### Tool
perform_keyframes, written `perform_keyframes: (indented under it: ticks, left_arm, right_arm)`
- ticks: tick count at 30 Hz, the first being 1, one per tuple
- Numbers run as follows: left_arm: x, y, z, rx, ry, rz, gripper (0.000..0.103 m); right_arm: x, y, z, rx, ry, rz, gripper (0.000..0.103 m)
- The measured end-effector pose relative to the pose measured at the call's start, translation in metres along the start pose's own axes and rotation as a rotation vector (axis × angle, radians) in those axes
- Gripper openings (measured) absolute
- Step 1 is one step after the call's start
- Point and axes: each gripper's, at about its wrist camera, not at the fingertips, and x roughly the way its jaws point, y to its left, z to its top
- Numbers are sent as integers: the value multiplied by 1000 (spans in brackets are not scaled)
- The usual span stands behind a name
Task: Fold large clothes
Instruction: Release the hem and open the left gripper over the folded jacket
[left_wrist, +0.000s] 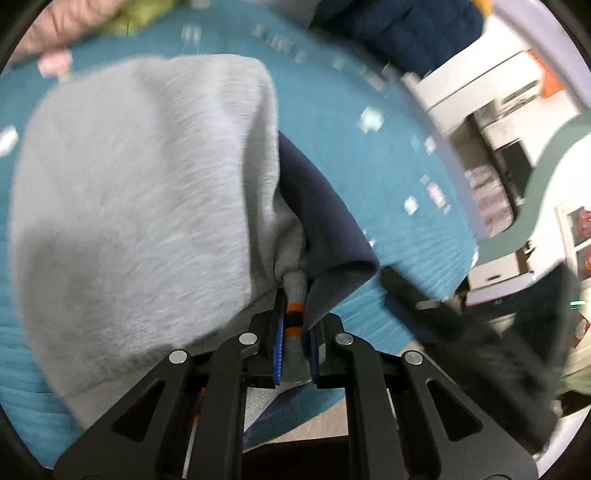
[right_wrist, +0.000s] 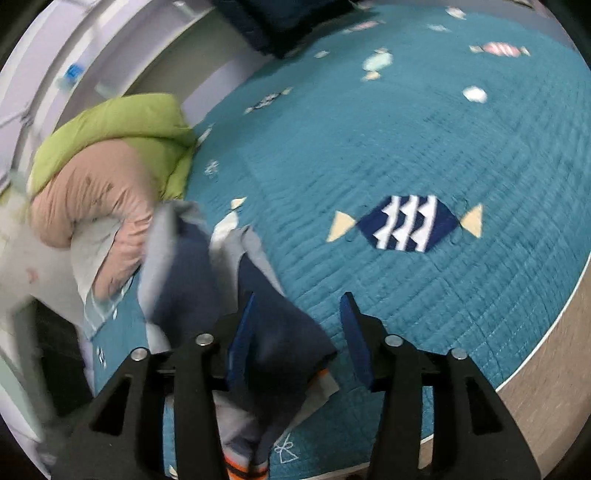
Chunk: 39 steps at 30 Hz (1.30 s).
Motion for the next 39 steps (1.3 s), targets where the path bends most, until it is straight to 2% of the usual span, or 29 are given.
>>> perform_keyframes:
  ticks: [3, 5, 8, 9, 11, 12, 14, 15, 16, 18, 20, 21, 24, 26, 28, 29, 30, 34, 36, 39]
  left_arm:
    - [16, 6, -2, -28, 7, -3, 14]
    - [12, 1, -1, -22, -5, -55, 29]
    - [-2, -1, 3, -13, -26, -133, 38]
    - [-10, -1, 4, -9, -41, -139, 39]
    - [-24, 2, 4, -3, -66, -148, 48]
    - [-32, 6, 4, -7, -85, -142, 49]
    - [-49, 19, 4, -18, -118, -83, 50]
    - [-56, 22, 4, -20, -134, -46, 52]
    - [-64, 30, 4, -27, -157, 18, 59]
    - [-75, 39, 5, -44, -187, 92, 60]
    - [-80, 56, 6, -82, -191, 179, 63]
    - [-81, 63, 7, -95, -179, 196, 63]
    - [-87, 78, 11, -130, -179, 177, 63]
    - [-91, 84, 16, -118, -186, 234, 63]
    - [-85, 93, 20, -127, -164, 282, 67]
    - [-82, 98, 19, -137, -147, 288, 68]
    - [-78, 104, 20, -152, -126, 296, 68]
    - [-80, 122, 9, -194, -117, 253, 71]
    - [-81, 123, 6, -212, -118, 243, 71]
    - [-89, 124, -6, -227, -135, 210, 73]
  right_arm:
    - [0, -3, 4, 5, 5, 10, 50]
    - [2, -2, 6, -3, 5, 16, 51]
    - [5, -1, 7, -7, 18, 29, 51]
    - [4, -1, 7, -7, 14, 42, 51]
    - [5, 3, 6, -27, 14, 30, 51]
    - [6, 6, 6, -37, 15, 29, 51]
    - [7, 11, 3, -67, 22, 25, 51]
    - [8, 15, 2, -86, 23, 22, 51]
    - [6, 19, 0, -110, 17, 23, 51]
    - [6, 30, -2, -167, 14, 45, 51]
    - [11, 40, -5, -209, 25, 72, 51]
    - [14, 44, -6, -226, 33, 74, 51]
    - [34, 54, -11, -281, 130, 105, 51]
    - [57, 53, -15, -291, 223, 22, 51]
    - [84, 40, -15, -248, 304, -97, 50]
    - [91, 35, -13, -235, 316, -143, 58]
    - [96, 31, -12, -223, 326, -150, 62]
    - [100, 31, -12, -228, 326, -153, 65]
    - [95, 29, -9, -209, 313, -124, 65]
    - [73, 18, -1, -165, 246, -124, 69]
